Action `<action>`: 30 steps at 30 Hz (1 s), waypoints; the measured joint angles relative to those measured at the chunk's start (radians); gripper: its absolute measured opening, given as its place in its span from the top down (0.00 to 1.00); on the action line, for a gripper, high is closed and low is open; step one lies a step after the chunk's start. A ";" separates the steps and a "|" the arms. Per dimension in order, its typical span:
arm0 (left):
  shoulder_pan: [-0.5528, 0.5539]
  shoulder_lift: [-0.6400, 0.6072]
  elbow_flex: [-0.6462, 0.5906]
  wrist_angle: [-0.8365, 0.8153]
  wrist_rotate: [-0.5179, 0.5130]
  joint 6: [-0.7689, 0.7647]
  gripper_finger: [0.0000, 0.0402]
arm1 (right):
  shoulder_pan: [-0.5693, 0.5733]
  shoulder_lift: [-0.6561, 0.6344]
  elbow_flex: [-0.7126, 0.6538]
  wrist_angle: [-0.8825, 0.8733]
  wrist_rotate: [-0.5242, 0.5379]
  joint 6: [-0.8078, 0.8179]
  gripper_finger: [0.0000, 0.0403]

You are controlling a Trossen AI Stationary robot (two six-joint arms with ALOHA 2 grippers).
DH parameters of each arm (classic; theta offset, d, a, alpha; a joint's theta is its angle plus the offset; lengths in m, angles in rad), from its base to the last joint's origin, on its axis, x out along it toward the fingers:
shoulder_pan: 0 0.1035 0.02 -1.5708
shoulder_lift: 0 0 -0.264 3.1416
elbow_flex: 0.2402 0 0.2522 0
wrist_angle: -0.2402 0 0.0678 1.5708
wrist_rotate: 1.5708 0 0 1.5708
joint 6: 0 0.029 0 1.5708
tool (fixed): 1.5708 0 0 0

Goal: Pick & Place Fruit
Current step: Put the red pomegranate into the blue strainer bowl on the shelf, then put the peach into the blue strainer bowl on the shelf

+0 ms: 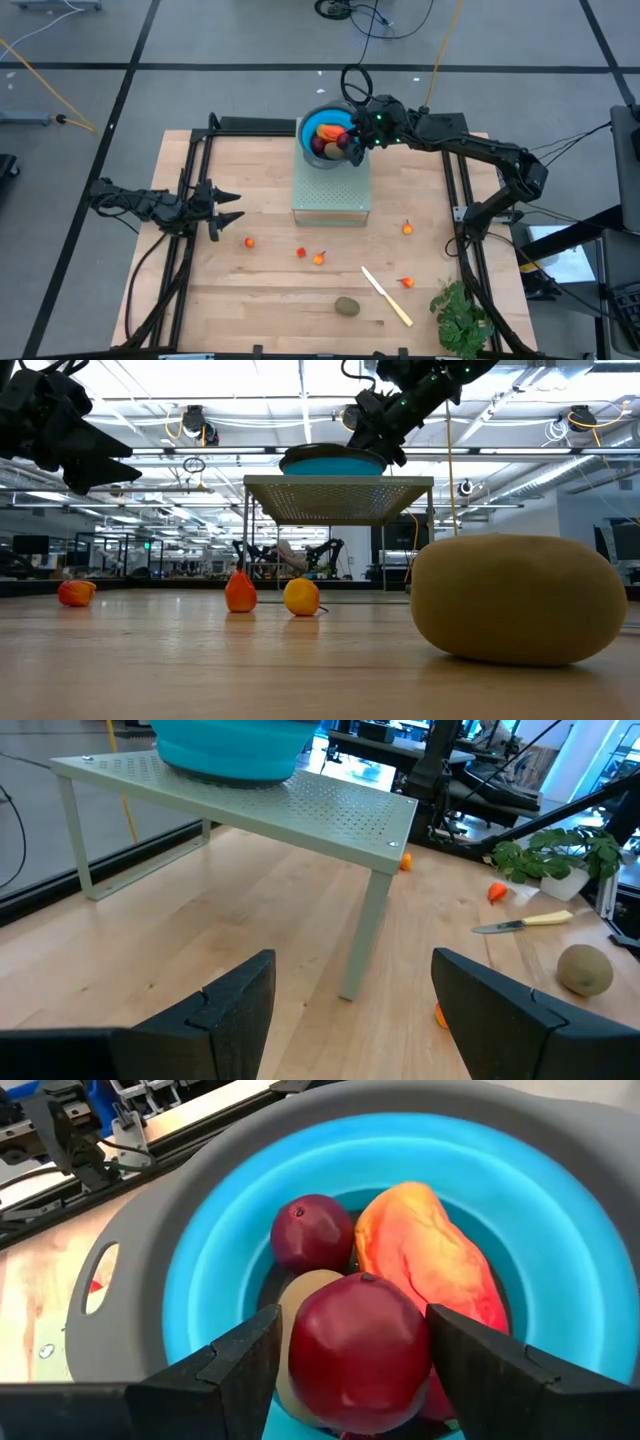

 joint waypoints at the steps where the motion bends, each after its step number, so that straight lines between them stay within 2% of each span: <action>1: 0.000 0.000 0.000 0.000 0.000 0.000 0.33 | 0.000 0.000 0.000 0.000 0.000 0.000 0.40; 18: 0.000 0.000 0.000 0.000 0.000 0.000 0.33 | 0.000 -0.010 -0.001 0.010 0.003 -0.033 0.29; 30: 0.000 0.000 0.000 0.000 -0.007 0.005 0.33 | 0.010 -0.096 -0.002 0.007 0.062 -0.055 0.30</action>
